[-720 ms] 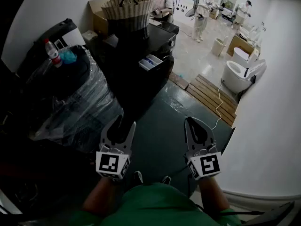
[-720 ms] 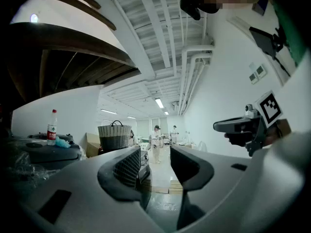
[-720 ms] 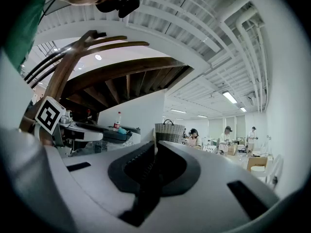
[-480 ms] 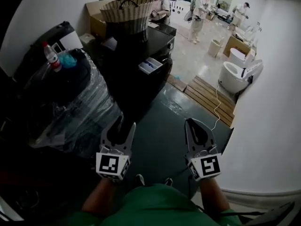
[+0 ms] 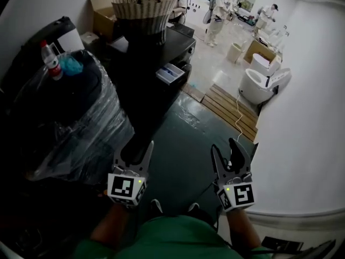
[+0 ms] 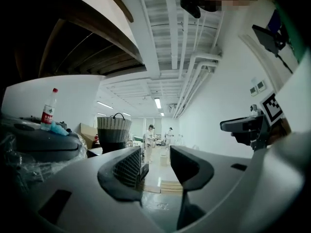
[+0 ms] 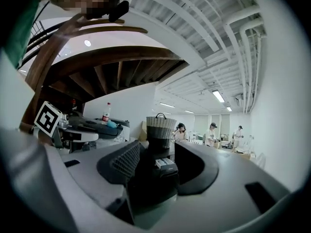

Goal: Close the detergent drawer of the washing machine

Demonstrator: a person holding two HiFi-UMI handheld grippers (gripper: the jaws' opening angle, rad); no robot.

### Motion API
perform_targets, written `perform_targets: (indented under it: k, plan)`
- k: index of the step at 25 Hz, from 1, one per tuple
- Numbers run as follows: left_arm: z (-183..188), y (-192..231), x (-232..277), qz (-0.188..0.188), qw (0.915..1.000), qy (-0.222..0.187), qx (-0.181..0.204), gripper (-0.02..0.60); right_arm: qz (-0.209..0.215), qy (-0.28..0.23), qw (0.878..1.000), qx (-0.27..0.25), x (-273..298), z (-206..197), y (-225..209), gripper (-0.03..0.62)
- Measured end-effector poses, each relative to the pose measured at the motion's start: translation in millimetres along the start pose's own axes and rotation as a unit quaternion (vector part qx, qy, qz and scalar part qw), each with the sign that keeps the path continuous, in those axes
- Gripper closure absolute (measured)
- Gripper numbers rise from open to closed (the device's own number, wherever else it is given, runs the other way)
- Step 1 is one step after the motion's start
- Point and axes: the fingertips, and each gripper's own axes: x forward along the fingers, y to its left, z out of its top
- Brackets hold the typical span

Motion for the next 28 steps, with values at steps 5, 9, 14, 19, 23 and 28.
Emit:
perform_targets:
  k: [5,9,14,19,23,28]
  plan:
    - [-16,6,3,-0.010,0.9999,0.008,-0.011,0.382,-0.015,0.011,1.000,0.003,4,-2,-5,0.358]
    - [-14,8,16,-0.008,0.9998,0.016,-0.012,0.382,-0.006,0.007,1.000,0.008,21,-9,-9,0.358]
    - [-18,20,41,0.021,0.9995,0.021,0.006,0.382,0.031,-0.005,0.999,0.024,65,-25,-21,0.358]
    - [-24,16,79,0.063,0.9969,0.044,0.012,0.382,0.077,-0.018,0.995,0.053,118,-35,-55,0.361]
    - [-24,11,118,0.099,0.9925,0.070,0.018,0.382,0.112,-0.010,0.991,0.068,158,-41,-89,0.368]
    - [-25,-4,161,0.140,0.9876,0.069,0.010,0.382,0.136,-0.007,0.986,0.092,193,-53,-144,0.379]
